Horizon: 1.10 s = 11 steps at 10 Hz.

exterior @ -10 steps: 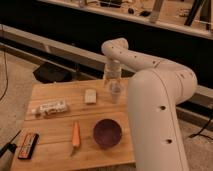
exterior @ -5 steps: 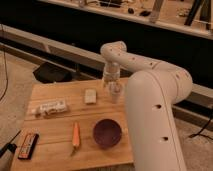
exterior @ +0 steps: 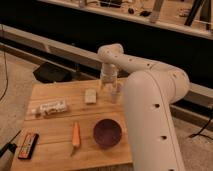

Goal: Place the ceramic cup in the ceramic bowl

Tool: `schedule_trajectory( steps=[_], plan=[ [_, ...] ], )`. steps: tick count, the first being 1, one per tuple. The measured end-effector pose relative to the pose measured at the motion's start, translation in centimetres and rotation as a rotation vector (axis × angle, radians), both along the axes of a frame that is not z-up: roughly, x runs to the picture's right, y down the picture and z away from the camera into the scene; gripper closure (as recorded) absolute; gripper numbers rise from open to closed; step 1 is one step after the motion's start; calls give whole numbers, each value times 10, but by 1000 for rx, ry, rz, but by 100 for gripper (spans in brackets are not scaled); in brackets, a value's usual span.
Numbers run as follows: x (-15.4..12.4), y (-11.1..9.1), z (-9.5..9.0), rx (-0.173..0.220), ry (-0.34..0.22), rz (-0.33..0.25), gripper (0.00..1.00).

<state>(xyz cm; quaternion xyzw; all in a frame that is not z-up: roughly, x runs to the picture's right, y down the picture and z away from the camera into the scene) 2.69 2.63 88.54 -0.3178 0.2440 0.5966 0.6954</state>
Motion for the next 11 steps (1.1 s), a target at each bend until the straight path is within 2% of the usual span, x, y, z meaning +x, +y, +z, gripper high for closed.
schedule_trajectory(
  steps=[2, 3, 4, 8, 11],
  plan=[
    [7, 8, 5, -20, 21, -18, 38],
    [7, 10, 7, -28, 26, -26, 46],
    [3, 12, 10, -35, 27, -34, 61],
    [-5, 5, 8, -25, 16, -37, 97],
    [-6, 1, -3, -26, 32, -37, 100]
  ],
)
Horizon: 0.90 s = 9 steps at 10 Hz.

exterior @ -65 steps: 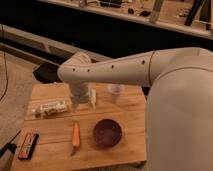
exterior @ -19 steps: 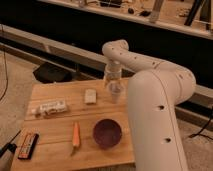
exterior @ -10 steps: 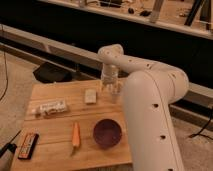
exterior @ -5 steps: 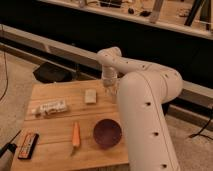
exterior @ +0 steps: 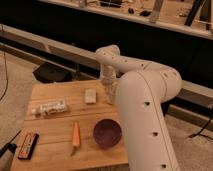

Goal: Place the ceramic cup in the ceramic bowl

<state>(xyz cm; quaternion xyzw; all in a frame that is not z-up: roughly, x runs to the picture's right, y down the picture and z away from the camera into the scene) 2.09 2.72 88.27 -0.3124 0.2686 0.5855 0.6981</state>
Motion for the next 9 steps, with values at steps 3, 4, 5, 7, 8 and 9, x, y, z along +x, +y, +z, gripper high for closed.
schedule_trajectory(
  steps=[3, 4, 5, 7, 8, 9],
  plan=[
    [-6, 3, -19, -2, 11, -22, 100],
    [-10, 6, -28, -7, 10, -34, 100],
    [-14, 8, -37, -10, 7, -45, 100],
    [-24, 12, -59, -11, -1, -63, 100],
    [-28, 13, -69, -12, -5, -73, 100],
    [-32, 15, -79, -15, -8, -83, 100]
  ],
)
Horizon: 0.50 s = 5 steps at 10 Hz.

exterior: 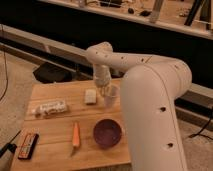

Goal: Place the ceramic cup in the ceramic bowl

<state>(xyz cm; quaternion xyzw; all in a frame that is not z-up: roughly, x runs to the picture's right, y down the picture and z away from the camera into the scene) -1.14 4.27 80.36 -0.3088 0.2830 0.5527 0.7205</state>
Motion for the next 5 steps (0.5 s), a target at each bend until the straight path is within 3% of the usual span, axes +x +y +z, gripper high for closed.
schedule_trajectory(
  steps=[1, 5],
  plan=[
    [-5, 6, -19, -14, 5, -10, 100],
    [-12, 27, -60, -63, 81, -11, 100]
  ],
)
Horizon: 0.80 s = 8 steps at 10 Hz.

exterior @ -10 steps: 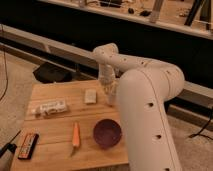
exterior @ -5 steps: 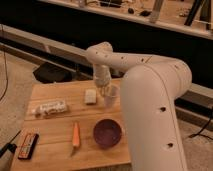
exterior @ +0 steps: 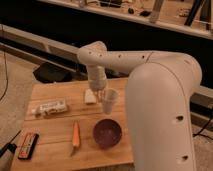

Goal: Place the ceramic cup in the ceramic bowl

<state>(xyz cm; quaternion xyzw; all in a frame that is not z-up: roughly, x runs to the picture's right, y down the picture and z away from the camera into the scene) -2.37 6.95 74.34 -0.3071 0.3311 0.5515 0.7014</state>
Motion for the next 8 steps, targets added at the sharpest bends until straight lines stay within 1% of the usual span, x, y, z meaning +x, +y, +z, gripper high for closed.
schedule_trajectory(
  steps=[2, 4, 6, 8],
  plan=[
    [-8, 8, -9, 10, 42, 14, 100],
    [-18, 20, -10, 37, 87, 49, 100],
    [-27, 38, -10, 68, 132, 111, 100],
    [-28, 53, -13, 98, 168, 155, 100]
  ],
)
